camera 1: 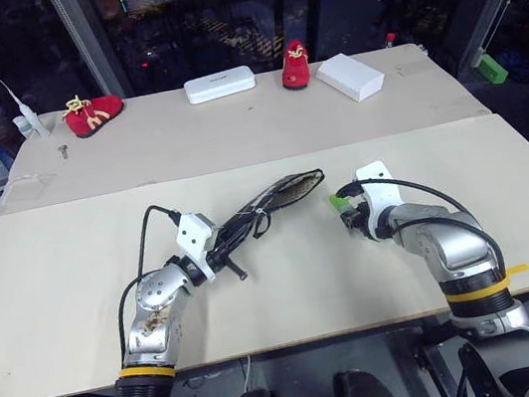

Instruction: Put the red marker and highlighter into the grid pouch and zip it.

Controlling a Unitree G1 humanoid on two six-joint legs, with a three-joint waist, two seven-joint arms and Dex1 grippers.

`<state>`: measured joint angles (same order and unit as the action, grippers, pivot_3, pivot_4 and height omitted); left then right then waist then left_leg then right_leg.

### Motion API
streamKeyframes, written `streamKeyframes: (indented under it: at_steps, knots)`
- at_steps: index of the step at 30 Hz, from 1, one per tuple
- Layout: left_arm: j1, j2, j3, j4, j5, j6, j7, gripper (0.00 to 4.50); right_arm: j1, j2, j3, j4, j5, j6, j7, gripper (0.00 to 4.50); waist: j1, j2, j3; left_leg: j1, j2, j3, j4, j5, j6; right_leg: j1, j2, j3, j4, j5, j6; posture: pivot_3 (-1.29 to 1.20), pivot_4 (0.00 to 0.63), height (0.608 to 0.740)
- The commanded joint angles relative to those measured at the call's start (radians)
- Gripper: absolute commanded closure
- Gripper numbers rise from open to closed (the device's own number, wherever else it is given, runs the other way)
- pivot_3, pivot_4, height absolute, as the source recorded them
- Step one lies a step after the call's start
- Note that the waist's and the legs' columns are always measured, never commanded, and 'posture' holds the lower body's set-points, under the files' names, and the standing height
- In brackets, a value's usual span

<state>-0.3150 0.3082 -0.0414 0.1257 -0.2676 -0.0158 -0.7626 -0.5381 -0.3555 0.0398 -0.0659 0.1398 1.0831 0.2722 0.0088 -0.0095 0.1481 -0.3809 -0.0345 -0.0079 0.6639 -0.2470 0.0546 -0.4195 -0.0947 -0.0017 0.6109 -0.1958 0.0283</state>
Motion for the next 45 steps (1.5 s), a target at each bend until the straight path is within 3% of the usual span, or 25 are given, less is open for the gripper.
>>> streamKeyframes:
  at_steps: [1,4,8,14,29,45]
  knots:
    - [-0.002,0.003,0.0,-0.048,-0.001,-0.009,0.002,4.5,-0.013,-0.073,0.036,0.01,-0.059,-0.159,0.027,3.46,0.0,0.0,0.0,0.0,0.0,0.0,0.0,0.0,0.0,0.0,0.0,0.0,0.0,0.0,0.0,0.0,0.15,0.74]
    - [0.0,0.004,-0.001,-0.05,-0.001,-0.007,0.0,4.5,-0.034,-0.133,0.069,-0.01,-0.083,-0.333,0.089,3.46,-0.003,0.0,0.0,-0.003,-0.001,0.002,0.0,0.0,0.0,-0.004,0.0,0.001,0.0,0.0,0.001,0.0,0.15,0.74]
    - [-0.003,0.005,-0.009,-0.041,0.0,-0.007,-0.011,4.5,-0.085,-0.38,0.196,-0.057,-0.235,-0.842,0.319,3.46,-0.014,0.002,0.002,-0.005,-0.001,0.003,0.0,0.0,0.0,-0.006,0.001,0.002,0.0,-0.001,0.002,0.0,0.15,0.74]
    - [-0.021,0.004,-0.01,-0.024,-0.002,-0.009,-0.018,4.5,-0.096,-0.469,0.269,0.007,-0.372,-1.092,0.403,3.46,-0.023,-0.002,0.003,0.0,0.003,0.004,0.0,-0.001,0.002,-0.002,0.003,0.003,-0.001,-0.002,0.002,0.0,0.15,0.74]
    - [-0.012,-0.01,-0.026,-0.038,-0.002,-0.007,-0.013,4.5,-0.158,-0.391,0.329,0.163,-0.566,-1.29,0.401,3.46,-0.022,-0.002,0.003,-0.001,0.002,0.008,0.0,-0.001,0.001,-0.005,0.001,0.008,0.0,-0.001,0.002,0.0,0.15,0.74]
    - [-0.023,-0.011,-0.032,-0.03,0.0,-0.011,-0.019,4.5,-0.343,-0.157,0.524,0.411,-0.723,-1.6,0.389,3.46,-0.018,-0.002,0.003,-0.001,0.001,0.007,-0.001,-0.001,0.001,-0.006,0.001,0.007,0.0,0.0,0.002,0.0,0.15,0.74]
